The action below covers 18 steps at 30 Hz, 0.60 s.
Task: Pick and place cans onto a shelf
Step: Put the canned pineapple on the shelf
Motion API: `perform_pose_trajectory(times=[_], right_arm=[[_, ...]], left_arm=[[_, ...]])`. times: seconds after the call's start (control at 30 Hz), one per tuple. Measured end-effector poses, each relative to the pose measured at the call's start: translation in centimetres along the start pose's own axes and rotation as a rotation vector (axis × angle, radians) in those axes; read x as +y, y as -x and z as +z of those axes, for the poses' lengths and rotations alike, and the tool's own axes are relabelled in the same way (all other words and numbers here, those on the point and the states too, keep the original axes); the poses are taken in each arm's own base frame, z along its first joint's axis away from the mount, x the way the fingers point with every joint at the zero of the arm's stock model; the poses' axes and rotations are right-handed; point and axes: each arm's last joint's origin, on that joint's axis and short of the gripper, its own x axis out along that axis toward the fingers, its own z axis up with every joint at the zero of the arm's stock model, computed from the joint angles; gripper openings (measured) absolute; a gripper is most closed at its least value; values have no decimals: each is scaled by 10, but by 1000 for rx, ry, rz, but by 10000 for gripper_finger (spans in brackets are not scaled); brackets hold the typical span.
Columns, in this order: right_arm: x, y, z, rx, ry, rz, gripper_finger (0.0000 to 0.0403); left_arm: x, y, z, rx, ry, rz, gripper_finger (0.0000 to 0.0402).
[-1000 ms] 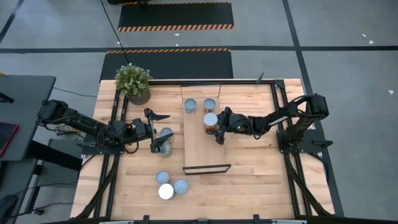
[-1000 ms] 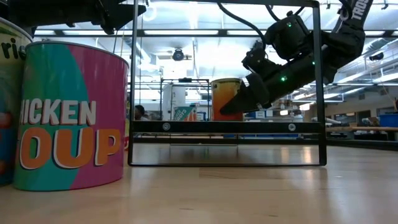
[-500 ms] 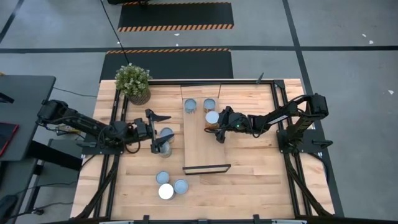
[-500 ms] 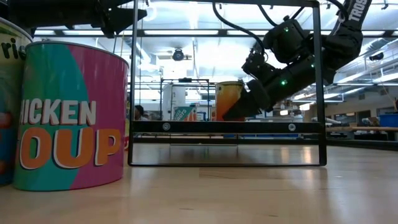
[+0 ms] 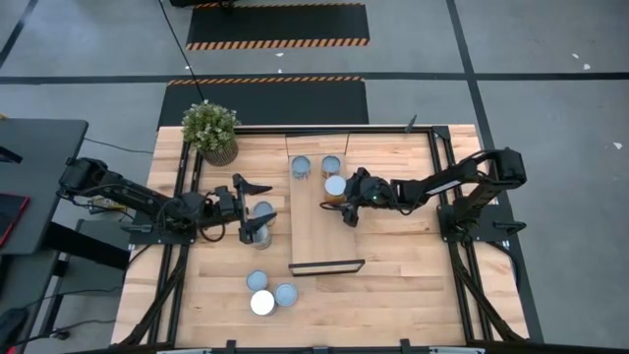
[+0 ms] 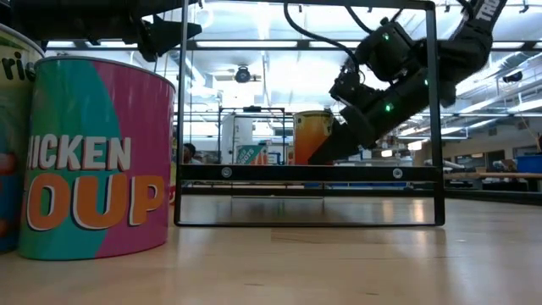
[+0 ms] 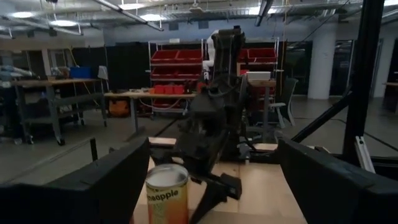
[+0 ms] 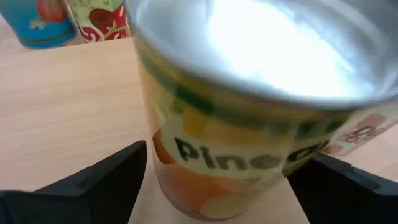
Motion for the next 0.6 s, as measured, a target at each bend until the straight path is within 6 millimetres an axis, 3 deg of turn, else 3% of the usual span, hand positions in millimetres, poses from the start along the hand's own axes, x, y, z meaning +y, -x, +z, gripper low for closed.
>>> perform_pose_trajectory(times=[0.3, 0.6], right_arm=[[-1, 14, 30, 48, 41, 9, 375], [-8, 14, 39, 57, 94, -17, 375]], left_arm=[[0, 0, -7, 70, 63, 0, 359], [0, 0, -8, 72, 77, 1, 359]])
